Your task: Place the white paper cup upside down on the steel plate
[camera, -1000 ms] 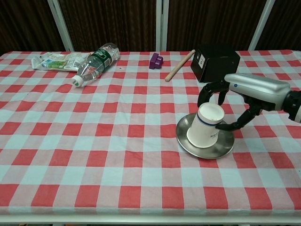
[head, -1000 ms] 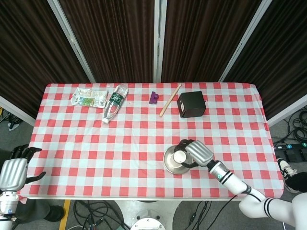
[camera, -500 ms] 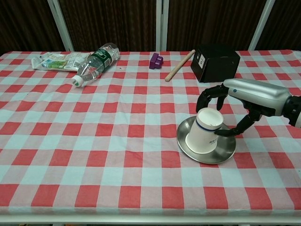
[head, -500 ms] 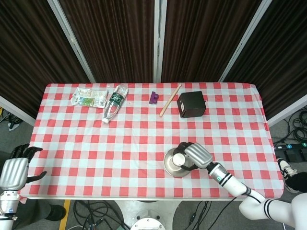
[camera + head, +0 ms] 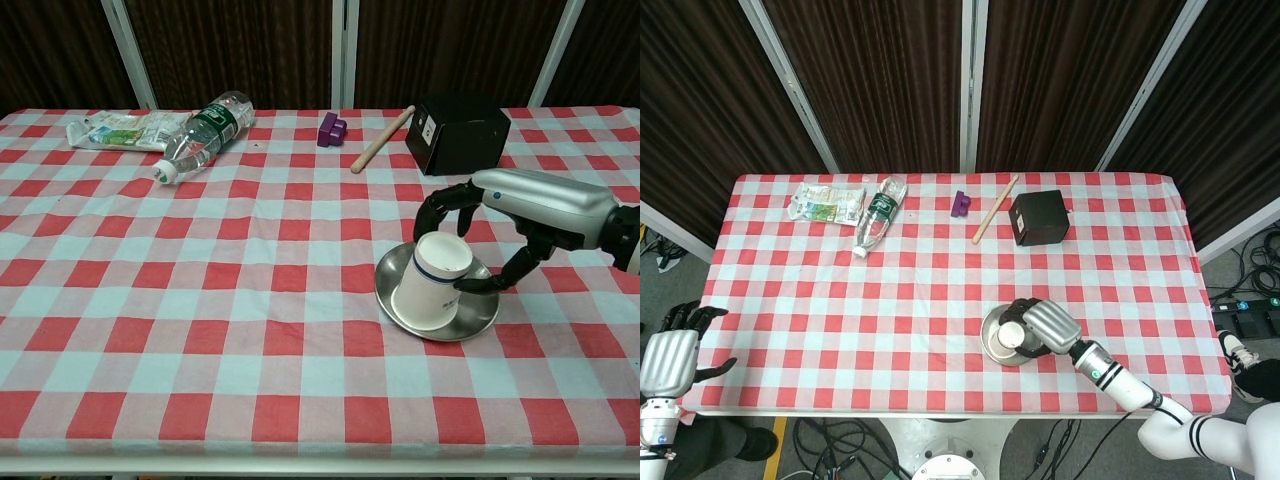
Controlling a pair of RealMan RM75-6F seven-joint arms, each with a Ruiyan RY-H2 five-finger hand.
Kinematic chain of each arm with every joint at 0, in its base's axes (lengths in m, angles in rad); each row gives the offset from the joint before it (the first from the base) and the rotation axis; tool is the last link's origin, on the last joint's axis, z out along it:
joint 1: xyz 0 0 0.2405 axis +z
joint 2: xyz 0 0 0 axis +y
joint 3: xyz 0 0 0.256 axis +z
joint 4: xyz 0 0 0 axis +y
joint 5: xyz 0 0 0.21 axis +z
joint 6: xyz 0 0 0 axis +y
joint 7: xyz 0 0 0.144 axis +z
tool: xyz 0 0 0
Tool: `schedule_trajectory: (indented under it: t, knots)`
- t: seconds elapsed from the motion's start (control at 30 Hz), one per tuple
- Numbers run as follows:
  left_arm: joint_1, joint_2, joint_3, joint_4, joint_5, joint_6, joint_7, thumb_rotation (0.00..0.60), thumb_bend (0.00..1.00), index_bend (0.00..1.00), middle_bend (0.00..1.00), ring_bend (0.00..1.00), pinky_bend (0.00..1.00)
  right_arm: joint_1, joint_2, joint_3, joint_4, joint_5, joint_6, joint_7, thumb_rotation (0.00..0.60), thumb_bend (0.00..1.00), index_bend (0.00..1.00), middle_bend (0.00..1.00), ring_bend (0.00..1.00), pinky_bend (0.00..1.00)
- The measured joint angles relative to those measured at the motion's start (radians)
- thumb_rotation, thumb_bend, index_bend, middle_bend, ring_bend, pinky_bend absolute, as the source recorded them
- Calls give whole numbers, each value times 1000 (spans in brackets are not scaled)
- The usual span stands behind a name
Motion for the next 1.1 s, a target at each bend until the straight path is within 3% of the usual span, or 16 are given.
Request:
schedule_trajectory:
  t: [0.2,0.47,0.8,1.1]
  knots:
    - [1,-1,0,0,-2,1,-1,600,63,283,256,126,139,10,-21,38,56,49,-30,-3,600,249,493,412,248,355]
    - [3,-2,2,2,-1,2,-2,600,63,283,256,125,139,4,-5,0,14,-4,-2,10,600,249,493,413,248,355]
    - [1,0,0,0,-4,-1,0,600,62,283,256,125,139,10,-17,25,48,30,-19,22,600,249,493,412,247,355]
    - [-2,2,-3,-3,1,2,4,600,63,284,256,125,139,-13,35,35,-21,11,79,61,600,249,493,412,247,355]
